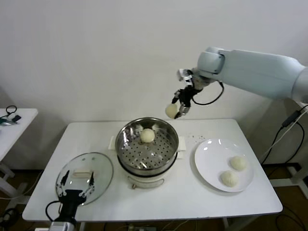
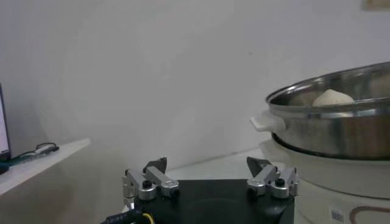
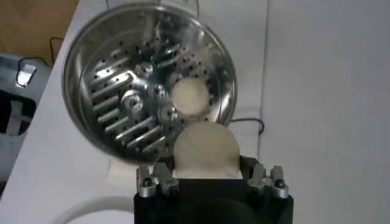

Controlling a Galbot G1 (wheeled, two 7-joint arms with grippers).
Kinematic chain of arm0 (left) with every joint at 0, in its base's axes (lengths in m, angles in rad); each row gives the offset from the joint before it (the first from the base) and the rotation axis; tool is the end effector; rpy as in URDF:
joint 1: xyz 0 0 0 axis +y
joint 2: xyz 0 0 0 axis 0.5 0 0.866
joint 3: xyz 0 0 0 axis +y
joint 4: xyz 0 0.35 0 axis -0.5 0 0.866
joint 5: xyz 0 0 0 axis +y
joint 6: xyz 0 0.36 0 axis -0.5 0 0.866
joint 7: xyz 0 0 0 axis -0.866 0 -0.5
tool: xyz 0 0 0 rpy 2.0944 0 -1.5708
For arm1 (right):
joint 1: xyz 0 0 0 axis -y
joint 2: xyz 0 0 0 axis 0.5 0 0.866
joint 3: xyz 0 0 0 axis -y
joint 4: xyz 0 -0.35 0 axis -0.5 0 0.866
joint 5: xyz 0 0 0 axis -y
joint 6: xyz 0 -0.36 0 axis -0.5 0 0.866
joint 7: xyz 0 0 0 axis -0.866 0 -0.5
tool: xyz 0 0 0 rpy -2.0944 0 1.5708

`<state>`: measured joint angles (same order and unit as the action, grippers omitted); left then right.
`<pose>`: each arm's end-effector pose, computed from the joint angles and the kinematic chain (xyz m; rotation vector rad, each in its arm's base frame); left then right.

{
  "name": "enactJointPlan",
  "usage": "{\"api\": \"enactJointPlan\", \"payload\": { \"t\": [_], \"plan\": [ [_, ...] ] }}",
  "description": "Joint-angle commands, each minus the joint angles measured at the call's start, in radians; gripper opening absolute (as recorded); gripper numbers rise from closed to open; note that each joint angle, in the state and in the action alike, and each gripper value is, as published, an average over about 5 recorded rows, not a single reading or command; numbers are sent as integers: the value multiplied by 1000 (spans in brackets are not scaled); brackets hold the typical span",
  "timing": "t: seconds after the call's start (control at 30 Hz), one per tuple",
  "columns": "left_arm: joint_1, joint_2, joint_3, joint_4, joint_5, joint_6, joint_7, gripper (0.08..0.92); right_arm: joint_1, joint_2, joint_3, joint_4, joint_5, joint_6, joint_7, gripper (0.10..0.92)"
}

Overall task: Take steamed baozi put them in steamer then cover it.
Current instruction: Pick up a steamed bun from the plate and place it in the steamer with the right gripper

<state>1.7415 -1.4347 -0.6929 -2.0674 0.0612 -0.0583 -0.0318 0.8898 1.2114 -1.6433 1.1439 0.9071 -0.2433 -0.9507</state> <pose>0.1312 0.0771 -0.3300 0.1233 -2.9863 -0.4094 0.5911 0.0783 0.0297 1.5171 -1.5222 1.3729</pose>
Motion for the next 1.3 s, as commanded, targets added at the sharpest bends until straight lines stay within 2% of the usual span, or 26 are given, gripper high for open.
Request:
{"api": "enactJointPlan", "payload": {
  "t": [0.03,0.67,1.2,1.3],
  "plan": [
    [-6,11,5,2,1,-9,1,823,-43,170,-23,9,102,-54,94,692],
    [-44,16,-12,16,-16,-5,1,823,-238,307,-28,-61,70,-82,148,696],
    [-42,16,-7,14,-10,-6,1,823,-268,305,-14,-74,13,-85,144,696],
    [-41,15,-7,12,-9,-5,1,823,-267,303,-12,-70,3,-87,137,720]
  ]
}}
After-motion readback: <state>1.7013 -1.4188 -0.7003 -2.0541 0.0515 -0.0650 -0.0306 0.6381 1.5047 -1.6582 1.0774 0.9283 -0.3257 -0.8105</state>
